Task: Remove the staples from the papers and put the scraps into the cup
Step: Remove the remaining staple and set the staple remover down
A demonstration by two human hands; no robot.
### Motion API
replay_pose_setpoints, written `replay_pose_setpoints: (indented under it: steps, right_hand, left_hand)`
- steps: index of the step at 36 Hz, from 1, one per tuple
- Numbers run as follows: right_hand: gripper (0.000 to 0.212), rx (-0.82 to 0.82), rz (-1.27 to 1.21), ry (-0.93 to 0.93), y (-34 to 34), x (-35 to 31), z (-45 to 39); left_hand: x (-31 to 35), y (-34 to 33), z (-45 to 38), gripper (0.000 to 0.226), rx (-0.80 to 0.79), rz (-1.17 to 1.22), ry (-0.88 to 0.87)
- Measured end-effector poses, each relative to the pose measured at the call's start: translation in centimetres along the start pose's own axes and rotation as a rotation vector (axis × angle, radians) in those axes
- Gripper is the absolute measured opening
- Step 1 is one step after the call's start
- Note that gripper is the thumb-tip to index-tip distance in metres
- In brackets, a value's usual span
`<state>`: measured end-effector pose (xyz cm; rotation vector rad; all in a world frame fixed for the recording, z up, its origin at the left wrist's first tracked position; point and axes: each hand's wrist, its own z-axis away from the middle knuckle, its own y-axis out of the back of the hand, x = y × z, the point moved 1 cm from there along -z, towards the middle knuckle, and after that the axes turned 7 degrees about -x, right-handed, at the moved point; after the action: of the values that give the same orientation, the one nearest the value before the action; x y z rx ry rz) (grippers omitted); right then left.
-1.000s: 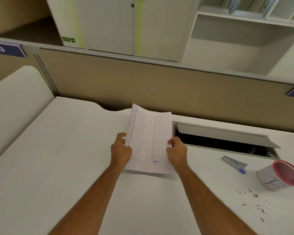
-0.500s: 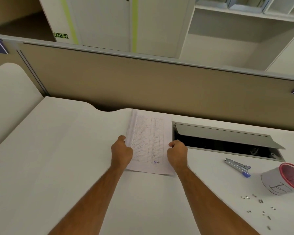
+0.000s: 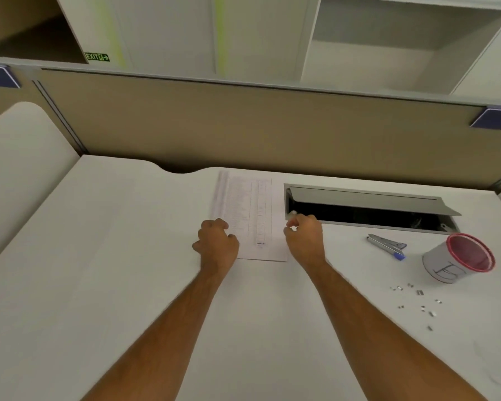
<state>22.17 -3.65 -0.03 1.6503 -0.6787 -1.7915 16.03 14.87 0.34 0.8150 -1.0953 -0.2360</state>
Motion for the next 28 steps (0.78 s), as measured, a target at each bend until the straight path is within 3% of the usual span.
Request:
replay_pose_setpoints:
  steps: [28]
  right_hand:
    - [0.017, 0.024, 0.085, -0.029, 8.3, 8.1, 16.9]
  left_hand:
    - [5.2, -6.5, 18.3, 0.019, -0.103, -0.166, -0.272]
